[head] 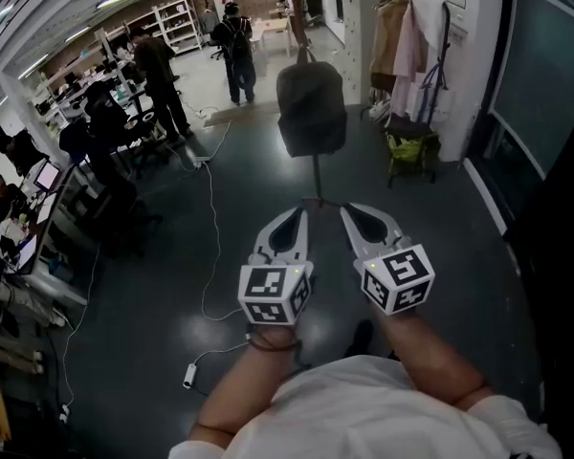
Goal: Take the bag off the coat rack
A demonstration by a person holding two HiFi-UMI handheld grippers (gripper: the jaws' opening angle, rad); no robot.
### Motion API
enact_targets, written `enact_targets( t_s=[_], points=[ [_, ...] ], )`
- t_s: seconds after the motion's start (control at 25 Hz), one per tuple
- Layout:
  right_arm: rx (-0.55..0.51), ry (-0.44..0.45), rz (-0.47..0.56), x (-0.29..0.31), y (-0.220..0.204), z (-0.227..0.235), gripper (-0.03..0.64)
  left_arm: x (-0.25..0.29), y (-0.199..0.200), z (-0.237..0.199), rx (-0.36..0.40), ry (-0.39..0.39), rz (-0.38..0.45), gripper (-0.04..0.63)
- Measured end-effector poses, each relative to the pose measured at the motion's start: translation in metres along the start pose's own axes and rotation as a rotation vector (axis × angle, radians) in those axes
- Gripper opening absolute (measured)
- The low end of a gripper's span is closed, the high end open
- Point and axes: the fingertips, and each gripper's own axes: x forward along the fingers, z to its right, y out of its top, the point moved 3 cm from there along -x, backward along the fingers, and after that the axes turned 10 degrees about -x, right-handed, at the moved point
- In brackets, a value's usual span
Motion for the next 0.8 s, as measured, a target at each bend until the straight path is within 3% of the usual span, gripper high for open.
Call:
enact_targets(
  t_s=[0.32, 0.8],
  points=[
    [0.015, 0.02, -0.004, 0.072, -0.023, 0.066, 0.002, 0.09, 0.002, -0.035, 0.005, 0.03, -0.002, 0.006],
    [0.047, 0.081, -0.014, 0.199, -0.064, 0.228, 0.002, 0.297, -0.004, -0.077, -0.007, 0.08, -0.006, 0.006]
  ],
)
